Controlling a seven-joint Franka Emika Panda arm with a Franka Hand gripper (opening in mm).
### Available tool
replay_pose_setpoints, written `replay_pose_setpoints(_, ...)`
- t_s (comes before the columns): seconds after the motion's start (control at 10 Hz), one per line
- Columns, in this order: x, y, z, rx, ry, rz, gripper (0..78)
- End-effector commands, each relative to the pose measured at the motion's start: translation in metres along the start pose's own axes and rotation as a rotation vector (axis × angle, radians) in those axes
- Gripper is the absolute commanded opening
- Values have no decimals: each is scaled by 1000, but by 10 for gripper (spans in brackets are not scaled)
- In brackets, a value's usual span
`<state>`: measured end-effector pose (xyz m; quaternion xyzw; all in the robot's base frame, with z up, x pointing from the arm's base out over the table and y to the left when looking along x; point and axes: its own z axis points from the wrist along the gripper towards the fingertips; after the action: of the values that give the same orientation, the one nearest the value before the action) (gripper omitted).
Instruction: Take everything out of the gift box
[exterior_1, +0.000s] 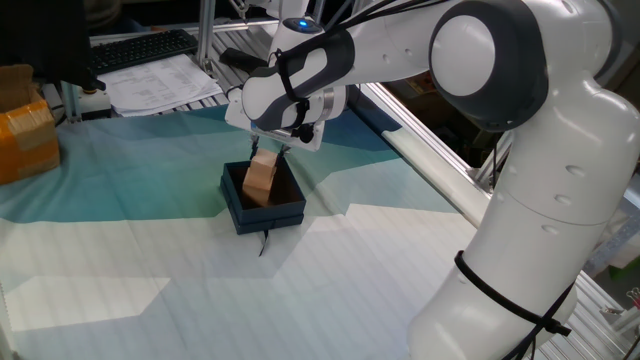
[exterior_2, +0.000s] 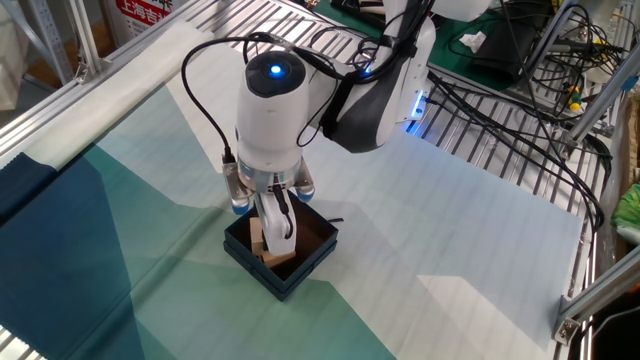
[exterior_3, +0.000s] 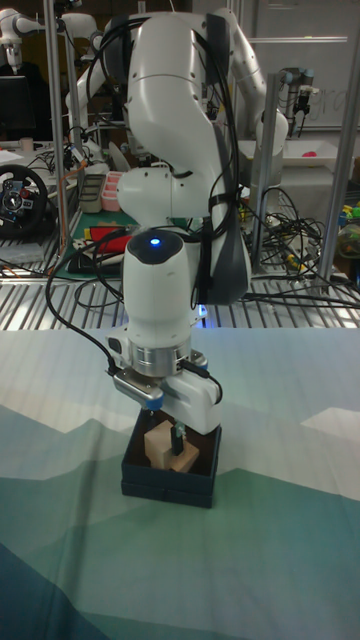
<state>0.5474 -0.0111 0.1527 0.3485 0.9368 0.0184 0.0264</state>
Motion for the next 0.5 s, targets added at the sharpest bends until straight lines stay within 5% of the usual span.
replay_pose_setpoints(0.1, 0, 2, -10, 9, -7, -24, 13)
replay_pose_setpoints(0.5, 0, 2, -19, 6, -10, -84, 13)
